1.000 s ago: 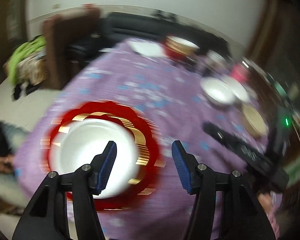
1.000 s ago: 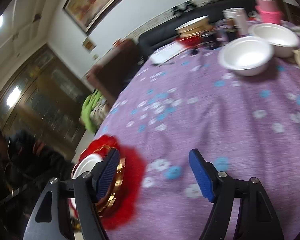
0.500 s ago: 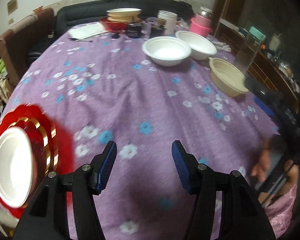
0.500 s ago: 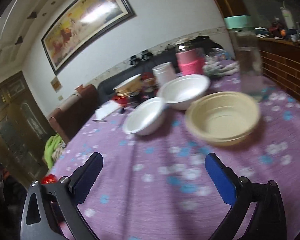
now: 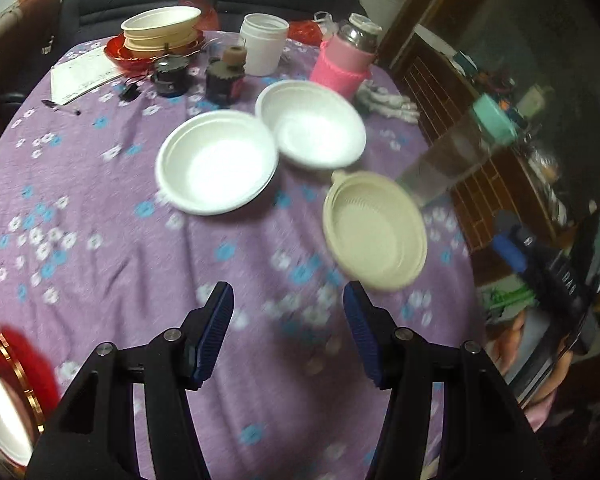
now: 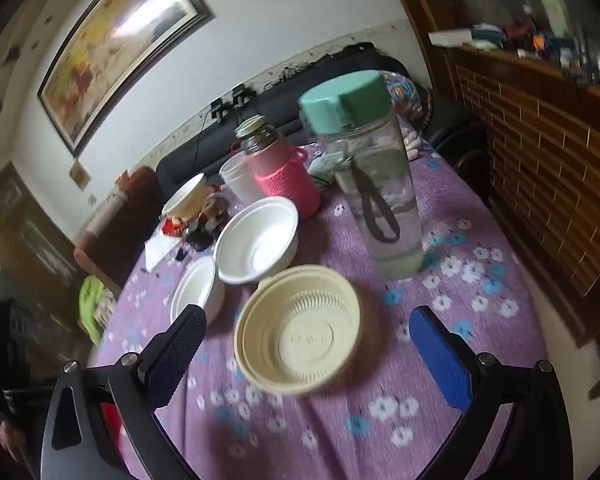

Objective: Organize plates and bowls
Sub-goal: 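Move both grippers to the rim of the beige plastic bowl and close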

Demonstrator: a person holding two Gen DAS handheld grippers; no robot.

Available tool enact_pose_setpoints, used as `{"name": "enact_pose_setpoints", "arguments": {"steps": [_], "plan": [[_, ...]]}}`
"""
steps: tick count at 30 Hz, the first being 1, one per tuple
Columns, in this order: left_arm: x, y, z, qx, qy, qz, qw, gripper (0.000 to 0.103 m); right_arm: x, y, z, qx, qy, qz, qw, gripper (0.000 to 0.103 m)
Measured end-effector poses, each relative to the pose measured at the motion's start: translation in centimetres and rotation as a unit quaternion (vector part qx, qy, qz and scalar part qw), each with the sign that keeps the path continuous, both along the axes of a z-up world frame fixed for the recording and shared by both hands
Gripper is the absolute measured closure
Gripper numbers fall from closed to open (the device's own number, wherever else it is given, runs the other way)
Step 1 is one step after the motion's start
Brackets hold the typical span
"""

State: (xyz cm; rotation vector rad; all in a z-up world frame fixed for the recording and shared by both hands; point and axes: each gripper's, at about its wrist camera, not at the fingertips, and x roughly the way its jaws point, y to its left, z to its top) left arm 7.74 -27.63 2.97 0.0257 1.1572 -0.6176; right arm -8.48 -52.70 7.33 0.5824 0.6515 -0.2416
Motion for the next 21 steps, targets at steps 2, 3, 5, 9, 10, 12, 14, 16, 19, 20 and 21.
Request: {"name": "enact_pose_setpoints", "arguments": {"steps": [2,3,5,9,10,12,14,16,19,20,21], "plan": [[0.7,-1.4,-0.5,-0.007,0.004,0.011,0.9999,0.047,0.9,-1.3,-1.4,0.038,0.004,-0.017,0.999,0.001],[1.0,-2.0,-0.9,-0.009,0.008,0.015,0.9998,0.047,1.4,-1.9,-2.3,0.056,-0.001,-0.024,0.998,0.001],[1.6,-3.3,-2.0,-0.017,0.020,0.013,0.9996,0.047,2.2,-2.9,-4.1,0.083,-0.011,-0.029,0.996,0.002],[2.5,-4.9,-3.6,-0.035,0.043,0.013,0.9984,0.047,3.3,-4.0,-7.3,0.169,0.003,0.024,0.985,0.019],[2.7,-5.2,-3.9,-0.043,0.050,0.015,0.9977,0.047,3.0,-4.2,-7.5,0.176,0.003,0.021,0.984,0.018],[3.1,-5.9,-4.7,-0.049,0.063,0.017,0.9967,0.047,2.8,-4.3,-7.7,0.168,0.011,0.017,0.986,0.018],[3.6,-6.4,-5.3,-0.045,0.069,0.022,0.9964,0.047,2.7,-4.9,-8.4,0.186,0.015,0.009,0.982,0.018],[4.0,-7.0,-5.6,-0.043,0.072,0.028,0.9961,0.047,2.8,-5.4,-8.9,0.204,0.020,0.008,0.979,0.018],[4.3,-8.0,-6.0,-0.036,0.071,0.029,0.9964,0.047,2.9,-5.3,-9.3,0.209,0.028,0.004,0.977,0.018],[4.2,-8.3,-6.2,-0.029,0.073,0.029,0.9965,0.047,3.1,-5.3,-9.6,0.213,0.033,0.002,0.976,0.019],[4.2,-8.4,-6.5,-0.027,0.074,0.029,0.9965,0.047,3.3,-5.2,-9.9,0.217,0.038,0.001,0.975,0.021]]}}
